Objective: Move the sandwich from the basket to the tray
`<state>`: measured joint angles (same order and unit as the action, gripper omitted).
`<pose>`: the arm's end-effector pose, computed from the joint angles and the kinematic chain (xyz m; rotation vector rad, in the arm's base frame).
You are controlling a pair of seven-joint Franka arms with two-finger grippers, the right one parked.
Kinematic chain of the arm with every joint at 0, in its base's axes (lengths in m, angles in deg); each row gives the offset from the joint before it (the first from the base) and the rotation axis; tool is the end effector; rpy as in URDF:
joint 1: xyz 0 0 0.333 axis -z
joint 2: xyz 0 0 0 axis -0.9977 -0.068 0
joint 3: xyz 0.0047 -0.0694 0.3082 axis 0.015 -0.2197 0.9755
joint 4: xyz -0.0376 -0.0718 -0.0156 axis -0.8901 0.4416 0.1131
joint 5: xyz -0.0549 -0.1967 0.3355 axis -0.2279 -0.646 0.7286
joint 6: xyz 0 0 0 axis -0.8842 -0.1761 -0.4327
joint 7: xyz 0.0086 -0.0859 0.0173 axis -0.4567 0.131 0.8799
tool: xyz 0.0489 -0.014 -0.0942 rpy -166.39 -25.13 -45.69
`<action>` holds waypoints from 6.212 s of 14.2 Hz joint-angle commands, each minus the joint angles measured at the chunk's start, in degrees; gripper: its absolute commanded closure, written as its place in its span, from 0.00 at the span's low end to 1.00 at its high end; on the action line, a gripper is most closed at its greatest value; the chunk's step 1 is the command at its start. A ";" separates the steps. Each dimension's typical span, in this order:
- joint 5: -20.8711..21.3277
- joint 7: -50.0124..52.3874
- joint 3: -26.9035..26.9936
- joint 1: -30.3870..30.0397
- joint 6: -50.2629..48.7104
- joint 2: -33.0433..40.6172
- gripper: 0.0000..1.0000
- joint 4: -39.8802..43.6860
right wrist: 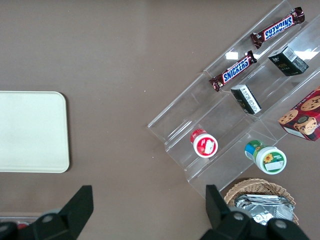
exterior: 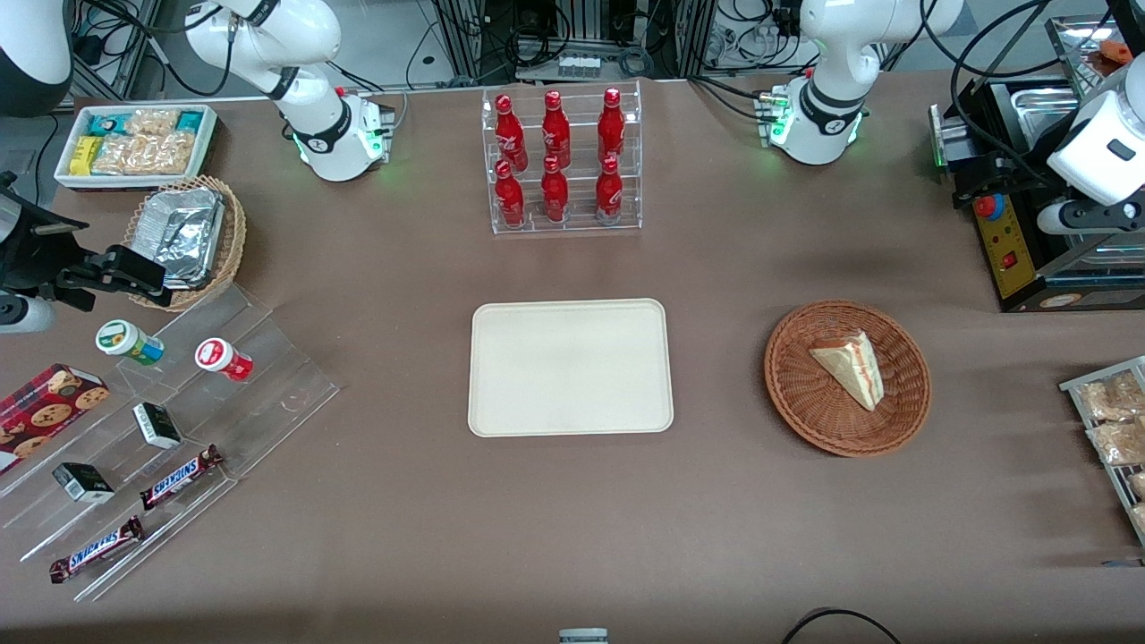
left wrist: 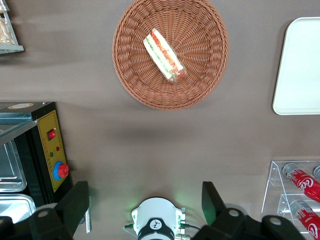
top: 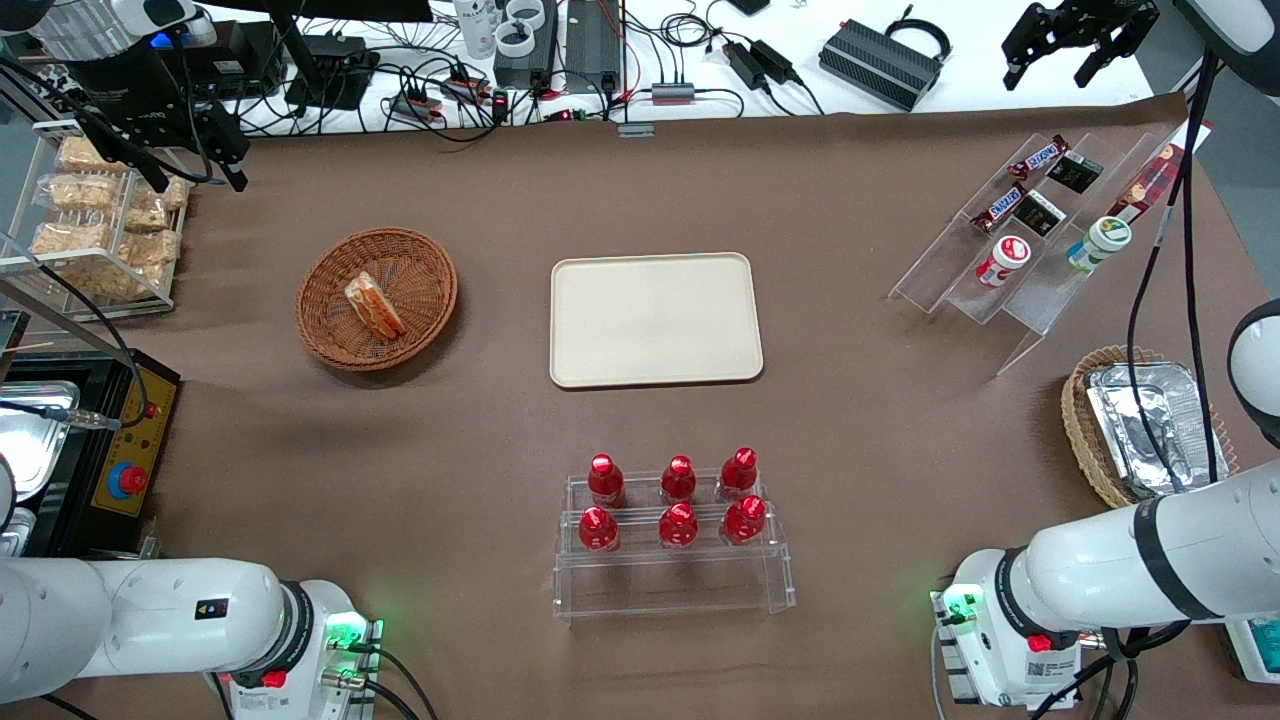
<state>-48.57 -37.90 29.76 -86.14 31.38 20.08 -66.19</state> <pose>0.4930 -0.0100 0.6132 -3.1200 0.0003 0.2912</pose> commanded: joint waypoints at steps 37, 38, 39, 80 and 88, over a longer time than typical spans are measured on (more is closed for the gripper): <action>5.07 45.00 1.50 5.66 62.54 -14.93 1.00 -34.39; 5.25 44.56 1.33 5.66 58.78 -13.35 1.00 -33.07; 5.69 43.86 1.06 5.83 53.95 -11.51 1.00 -31.41; 9.40 53.30 -24.25 12.37 10.51 -29.79 0.01 19.32; 4.91 20.35 -23.99 -8.55 2.93 -14.76 0.01 9.41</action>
<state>-41.53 -9.78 6.01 -90.13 33.61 -0.34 -50.25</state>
